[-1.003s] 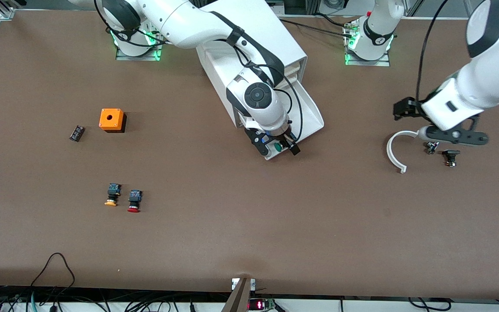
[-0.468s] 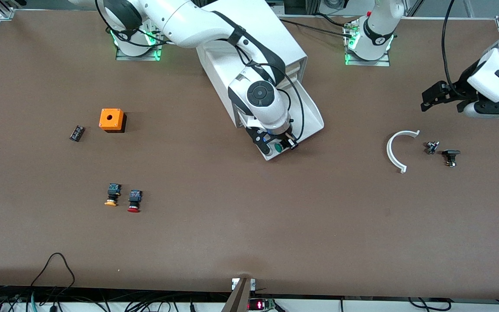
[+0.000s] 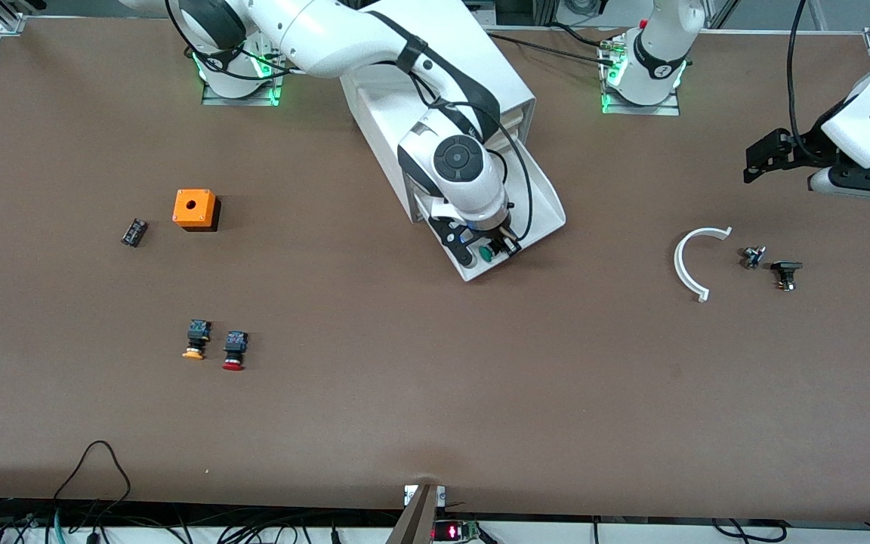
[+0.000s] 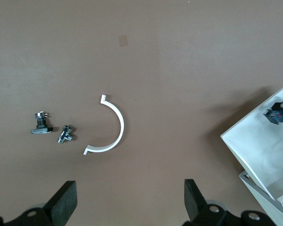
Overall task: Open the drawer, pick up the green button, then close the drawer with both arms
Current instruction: 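Lift the green button out of the drawer with the right gripper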
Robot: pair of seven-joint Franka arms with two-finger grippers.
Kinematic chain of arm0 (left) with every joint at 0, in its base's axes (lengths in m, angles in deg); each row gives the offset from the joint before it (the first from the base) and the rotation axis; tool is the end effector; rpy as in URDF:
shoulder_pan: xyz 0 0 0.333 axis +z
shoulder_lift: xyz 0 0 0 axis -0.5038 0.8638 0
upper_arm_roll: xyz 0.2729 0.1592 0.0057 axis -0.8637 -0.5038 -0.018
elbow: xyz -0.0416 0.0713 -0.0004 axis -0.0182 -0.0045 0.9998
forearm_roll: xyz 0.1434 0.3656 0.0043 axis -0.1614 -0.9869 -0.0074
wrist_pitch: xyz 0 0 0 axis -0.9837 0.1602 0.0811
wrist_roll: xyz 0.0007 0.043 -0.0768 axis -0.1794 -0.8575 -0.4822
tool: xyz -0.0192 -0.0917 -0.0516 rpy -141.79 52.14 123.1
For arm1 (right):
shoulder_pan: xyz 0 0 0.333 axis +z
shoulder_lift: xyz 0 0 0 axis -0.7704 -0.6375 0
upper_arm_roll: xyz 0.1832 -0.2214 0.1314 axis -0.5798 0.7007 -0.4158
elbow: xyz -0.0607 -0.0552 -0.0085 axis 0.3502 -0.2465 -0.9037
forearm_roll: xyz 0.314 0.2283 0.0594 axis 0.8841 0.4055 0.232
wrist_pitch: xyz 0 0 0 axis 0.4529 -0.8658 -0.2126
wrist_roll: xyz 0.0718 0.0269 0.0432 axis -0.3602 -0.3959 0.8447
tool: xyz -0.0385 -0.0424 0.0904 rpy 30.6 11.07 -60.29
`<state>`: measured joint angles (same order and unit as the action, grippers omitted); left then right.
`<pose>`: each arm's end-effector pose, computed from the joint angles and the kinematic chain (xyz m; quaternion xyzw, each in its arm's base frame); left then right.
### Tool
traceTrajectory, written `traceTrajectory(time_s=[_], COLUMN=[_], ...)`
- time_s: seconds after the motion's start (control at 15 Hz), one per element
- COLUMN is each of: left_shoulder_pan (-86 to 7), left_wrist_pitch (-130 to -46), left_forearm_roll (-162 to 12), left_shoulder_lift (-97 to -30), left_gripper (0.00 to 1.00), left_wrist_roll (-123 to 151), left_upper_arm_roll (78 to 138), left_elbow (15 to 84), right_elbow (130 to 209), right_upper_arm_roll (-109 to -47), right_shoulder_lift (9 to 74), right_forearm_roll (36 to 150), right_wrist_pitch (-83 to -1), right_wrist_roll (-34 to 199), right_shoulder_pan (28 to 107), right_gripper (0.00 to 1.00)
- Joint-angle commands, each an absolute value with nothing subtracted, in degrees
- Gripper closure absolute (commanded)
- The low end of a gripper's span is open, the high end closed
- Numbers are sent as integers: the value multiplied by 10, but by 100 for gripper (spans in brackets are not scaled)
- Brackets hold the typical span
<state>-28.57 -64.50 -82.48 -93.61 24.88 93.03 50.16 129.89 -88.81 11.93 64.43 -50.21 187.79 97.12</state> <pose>0.5293 -0.0196 0.5853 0.9982 -0.0522 -0.0256 0.0147 0.5072 0.6151 0.3000 -0.8783 0.4561 0.0752 0.1224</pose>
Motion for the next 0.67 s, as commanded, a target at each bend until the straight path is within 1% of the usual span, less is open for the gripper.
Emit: traceTrajectory(time_s=[0.0,0.2,0.33,0.6], left_shoulder_pan=[-296,-295,-295,-296], left_wrist_pitch=[-638,-638,-636,-637], left_forearm_roll=[-835,-834,-835,-833], left_shoulder_lift=[-937,-937,-938,-938], left_gripper=[0,0,0,0], left_wrist_roll=[253,254,255,254], left_upper_arm_roll=[923,923,923,923], left_elbow=[499,499,499,499], right_elbow=[1275,1274,1274,1274], right_upper_arm_roll=[-884,-881,-887,-890], right_shoulder_lift=[148,169,178,199], right_forearm_roll=[638,637,640,654], right_wrist_pitch=[-449,-434,-423,-362], right_wrist_roll=[1882,1813,1748,1583], right_shoulder_pan=[962,936,901,833], right_gripper=[100,100,100,100])
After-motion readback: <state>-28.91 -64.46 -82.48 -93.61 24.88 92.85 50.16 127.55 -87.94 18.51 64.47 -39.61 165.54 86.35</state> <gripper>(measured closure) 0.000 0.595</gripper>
